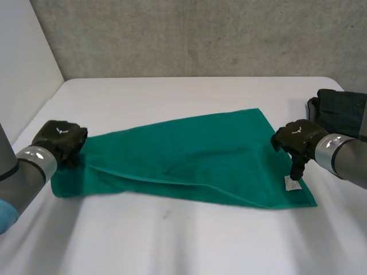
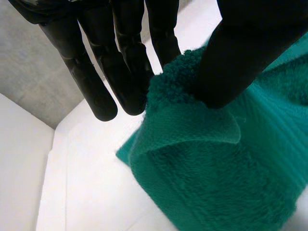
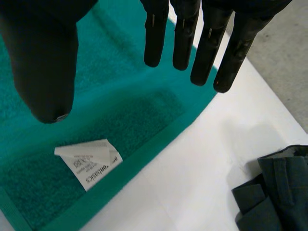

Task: Fold the laundry.

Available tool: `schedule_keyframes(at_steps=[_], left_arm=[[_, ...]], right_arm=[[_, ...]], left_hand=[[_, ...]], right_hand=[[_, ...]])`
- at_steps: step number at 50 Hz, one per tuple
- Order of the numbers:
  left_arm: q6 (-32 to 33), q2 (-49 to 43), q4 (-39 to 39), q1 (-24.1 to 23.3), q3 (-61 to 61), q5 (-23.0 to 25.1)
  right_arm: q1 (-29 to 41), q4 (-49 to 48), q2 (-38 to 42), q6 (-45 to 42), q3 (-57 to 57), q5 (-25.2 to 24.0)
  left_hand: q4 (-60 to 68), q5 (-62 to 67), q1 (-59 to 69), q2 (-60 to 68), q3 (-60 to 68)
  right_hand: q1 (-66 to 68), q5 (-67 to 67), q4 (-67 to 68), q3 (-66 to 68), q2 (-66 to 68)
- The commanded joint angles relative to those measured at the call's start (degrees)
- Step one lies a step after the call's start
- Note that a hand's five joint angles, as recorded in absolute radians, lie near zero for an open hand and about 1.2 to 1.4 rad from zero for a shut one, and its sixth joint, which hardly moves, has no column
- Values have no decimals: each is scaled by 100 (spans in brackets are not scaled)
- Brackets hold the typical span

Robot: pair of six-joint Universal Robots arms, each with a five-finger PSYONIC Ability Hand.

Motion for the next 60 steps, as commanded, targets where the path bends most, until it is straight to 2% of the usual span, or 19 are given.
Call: schedule_keyframes(at_steps=[1, 7, 10, 15, 20, 22, 27, 33, 34, 37, 40, 47, 53, 56, 57, 58, 60], left_arm=[[-411, 94, -47, -73, 354, 0], [-500, -125, -38, -100, 697, 0], [-526, -266, -38, -117, 855, -18], [-561, -381, -47, -161, 1040, -26], [-632, -363, -65, -152, 1120, -132], [-632, -346, -65, -152, 1120, -141], [-658, -302, -65, -126, 1120, -141], [-719, -284, -73, -82, 1128, -141], [-737, -275, -74, -82, 1128, -141], [-763, -249, -74, -65, 1120, -141], [-763, -240, -74, -56, 1120, -149], [-763, -231, -74, -12, 1111, -149], [-763, -223, -74, 32, 1102, -149], [-763, -223, -74, 58, 1067, -149], [-772, -223, -74, 58, 1049, -149], [-772, -223, -82, 58, 1023, -149], [-781, -223, -109, 50, 988, -149]], right_arm=[[-441, -618, -903, 727, 1338, -584], [-504, -951, -1001, 1974, 2235, -1094], [-469, -1259, -993, 2468, 2562, -1201], [22, -1856, -967, 3171, 2782, -1201], [384, -2524, -844, 3418, 2791, -1070], [463, -2753, -703, 3419, 2774, -982], [691, -3272, -168, 3279, 2485, -377], [709, -3273, 71, 2804, 2167, 64], [692, -3273, 71, 2682, 2141, 73], [596, -3264, 71, 2505, 2123, 73], [218, -3211, 53, 2356, 2132, 47], [-327, -2667, 9, 1837, 2220, -172], [-688, -2570, -8, 1652, 2255, -243], [-828, -2552, -8, 1599, 2237, -339], [-855, -2543, -8, 1573, 2237, -392], [-907, -2526, -8, 1495, 2237, -523], [-952, -2482, 0, 1363, 2237, -638]], left_hand=[[1107, 1706, 1301, 1142, 1160], [1107, 1706, 1301, 1142, 1160], [1107, 1706, 1301, 1142, 1160], [1107, 1706, 1301, 1142, 1160], [1107, 1706, 1301, 1142, 1160], [1107, 1706, 1301, 1142, 1160], [1107, 1706, 1301, 1142, 1160], [1107, 1706, 1301, 1142, 1160], [1107, 1706, 1301, 1142, 1160], [1107, 1706, 1301, 1142, 1160], [1107, 1706, 1301, 1142, 1160], [1107, 1706, 1301, 1142, 1160], [1107, 1706, 1301, 1142, 1160], [1107, 1706, 1301, 1142, 1160], [1107, 1706, 1301, 1142, 1160], [1107, 1706, 1301, 1142, 1160], [1107, 1706, 1301, 1142, 1160]], right_hand=[[244, -71, -89, -76, -87], [-141, -457, -475, -461, -472], [-563, -878, -897, -883, -894], [-731, -1047, -1065, -1051, -1062], [-631, -946, -965, -951, -962], [-614, -929, -948, -934, -945], [23, -292, -310, -297, -308], [1252, 937, 919, 932, 921], [1736, 1421, 1403, 1416, 1405], [2060, 1745, 1727, 1740, 1729], [2564, 2249, 2230, 2244, 2233], [2582, 2267, 2249, 2262, 2251], [2749, 2434, 2416, 2429, 2418], [3488, 3172, 3154, 3168, 3157], [4107, 3791, 3773, 3787, 3776], [5623, 5307, 5289, 5303, 5292], [5638, 5322, 5304, 5318, 5307]])
